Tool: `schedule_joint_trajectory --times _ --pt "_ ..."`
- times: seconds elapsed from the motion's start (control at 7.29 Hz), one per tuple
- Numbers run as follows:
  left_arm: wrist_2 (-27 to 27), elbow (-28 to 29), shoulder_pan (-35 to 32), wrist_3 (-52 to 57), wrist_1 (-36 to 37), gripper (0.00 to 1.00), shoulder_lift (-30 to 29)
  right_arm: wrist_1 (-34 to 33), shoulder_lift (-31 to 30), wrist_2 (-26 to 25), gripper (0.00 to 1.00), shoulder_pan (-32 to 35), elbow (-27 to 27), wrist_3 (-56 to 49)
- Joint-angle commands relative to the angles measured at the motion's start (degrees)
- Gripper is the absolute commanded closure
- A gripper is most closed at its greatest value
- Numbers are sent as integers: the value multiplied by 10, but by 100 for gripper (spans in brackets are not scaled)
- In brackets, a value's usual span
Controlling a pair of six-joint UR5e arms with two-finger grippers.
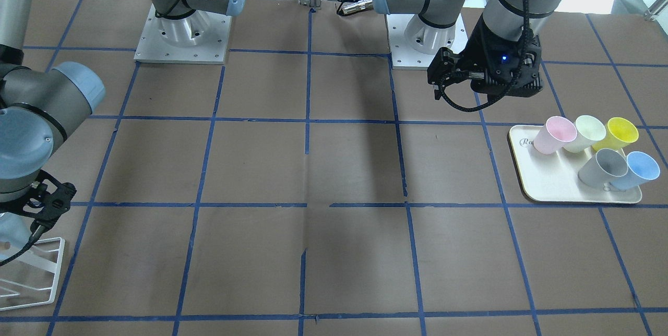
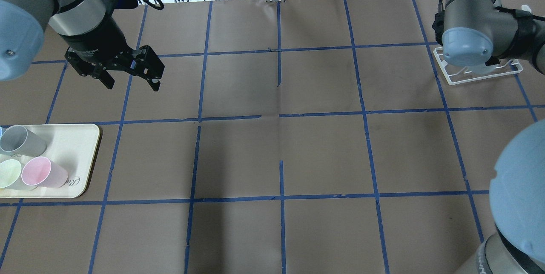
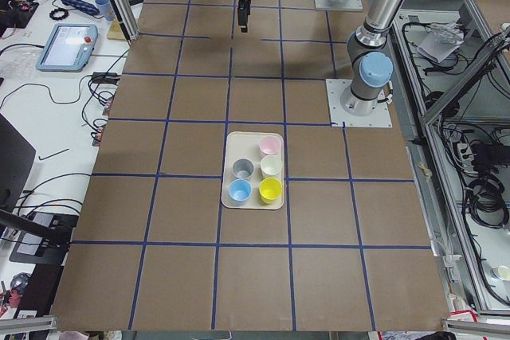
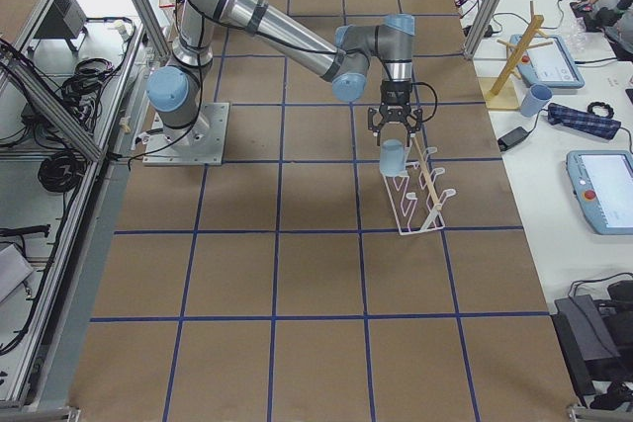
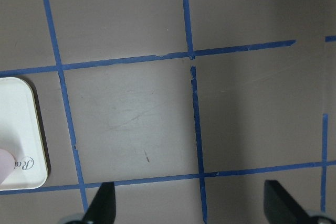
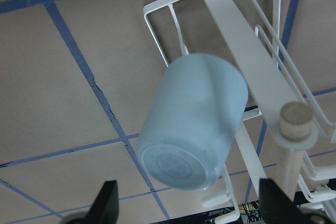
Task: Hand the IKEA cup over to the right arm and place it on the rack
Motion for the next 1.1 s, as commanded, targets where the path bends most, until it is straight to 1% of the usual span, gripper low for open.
schedule_joint_trajectory --times 0.0,0.14,0.27,0.41,0.55,0.69,0.82,0.96 --pt "1 0 1 0 0 0 0 2 -5 2 0 -11 -10 -19" --pt "1 2 1 0 -1 0 1 8 -15 19 0 -11 -24 -24" --pt "1 2 1 0 -1 0 0 13 -24 65 0 -11 -40 -27" --pt "-2 1 1 1 0 0 0 36 -46 89 0 -8 -42 -12" --pt "-2 2 1 1 1 0 1 60 -80 116 0 -4 -38 35" --pt "-1 3 1 1 1 0 1 120 -111 162 0 -3 -38 92" --pt "0 3 1 2 1 0 2 196 -143 212 0 0 -42 166" --pt "-3 2 1 2 1 0 6 253 -163 240 0 20 -42 257"
